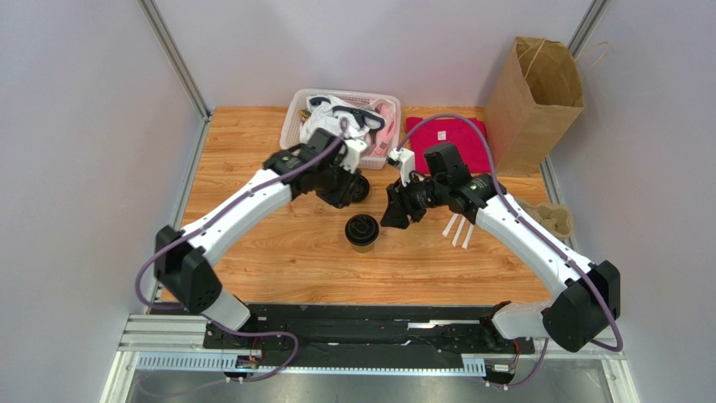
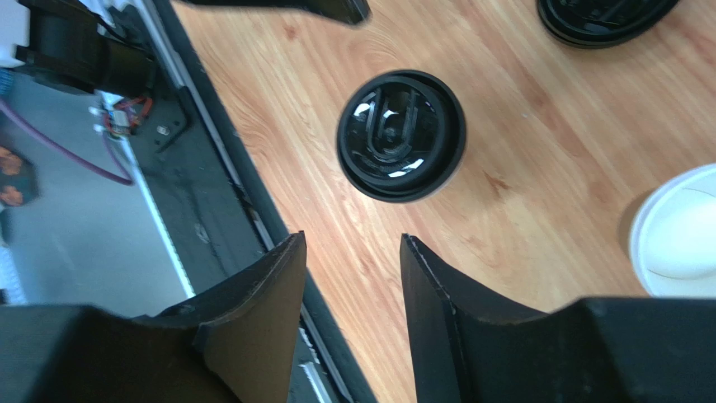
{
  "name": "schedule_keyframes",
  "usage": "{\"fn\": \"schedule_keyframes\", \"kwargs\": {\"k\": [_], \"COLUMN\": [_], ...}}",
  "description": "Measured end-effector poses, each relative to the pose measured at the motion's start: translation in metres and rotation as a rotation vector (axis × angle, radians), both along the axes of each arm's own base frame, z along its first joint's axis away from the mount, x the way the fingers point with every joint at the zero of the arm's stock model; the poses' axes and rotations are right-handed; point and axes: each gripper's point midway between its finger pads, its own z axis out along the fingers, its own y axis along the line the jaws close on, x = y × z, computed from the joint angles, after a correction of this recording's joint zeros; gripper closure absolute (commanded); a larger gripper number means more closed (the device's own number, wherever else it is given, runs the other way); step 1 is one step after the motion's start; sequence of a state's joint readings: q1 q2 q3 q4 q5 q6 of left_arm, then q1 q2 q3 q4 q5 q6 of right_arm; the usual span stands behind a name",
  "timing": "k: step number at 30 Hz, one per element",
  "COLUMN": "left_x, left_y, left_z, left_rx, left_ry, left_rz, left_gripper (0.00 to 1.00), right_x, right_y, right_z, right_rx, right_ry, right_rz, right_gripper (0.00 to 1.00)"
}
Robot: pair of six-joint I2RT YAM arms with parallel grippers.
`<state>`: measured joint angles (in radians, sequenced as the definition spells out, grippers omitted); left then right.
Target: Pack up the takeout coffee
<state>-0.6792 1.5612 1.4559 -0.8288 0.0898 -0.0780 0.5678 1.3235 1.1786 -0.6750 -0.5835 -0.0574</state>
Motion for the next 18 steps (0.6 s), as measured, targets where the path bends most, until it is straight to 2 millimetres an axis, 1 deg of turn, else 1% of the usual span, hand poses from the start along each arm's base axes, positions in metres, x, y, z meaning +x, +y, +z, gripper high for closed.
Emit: {"fn": "schedule_keyframes", "kwargs": {"k": [2,4,5,7,9,12,15,18], "left_x": [-0.003,-0.013,-0.021,-0.036,-0.049,-0.062,-0.069,-0.069], "left_y": [0.007,0.013,0.013,0.005,-0.004,-0.014,-0.021,-0.028], "left_z": [0.019,0.037,0.043,0.047,0.041,0.024,0.013,0.011], "left_rx": [-0.126,-0.271,-0.333,-0.431,-0.499,-0.556,-0.601,-0.646], "left_ry": [0.004,0.013,0.028,0.061,0.118,0.213,0.284,0.316], "left_rz": [0.028,0.049,0.045,0.011,-0.018,-0.03,-0.031,-0.033], "left_gripper": [0.59,0.61,0.63,0.69,0.71,0.75,0.8,0.87], "right_x": [-0.002,-0.002,-0.002,0.0,0.0,0.001,0.003,0.005], "right_y": [0.006,0.013,0.018,0.026,0.033,0.042,0.048,0.052], "right_z": [0.003,0.005,0.006,0.004,0.0,-0.011,-0.02,-0.027], "right_rx": [0.027,0.055,0.073,0.094,0.109,0.119,0.122,0.124], "right_ry": [0.041,0.089,0.123,0.181,0.248,0.349,0.429,0.489], "right_rz": [0.0,-0.001,-0.001,-0.004,-0.008,-0.023,-0.043,-0.063], "right_gripper": [0.56,0.59,0.6,0.64,0.67,0.68,0.69,0.7]}}
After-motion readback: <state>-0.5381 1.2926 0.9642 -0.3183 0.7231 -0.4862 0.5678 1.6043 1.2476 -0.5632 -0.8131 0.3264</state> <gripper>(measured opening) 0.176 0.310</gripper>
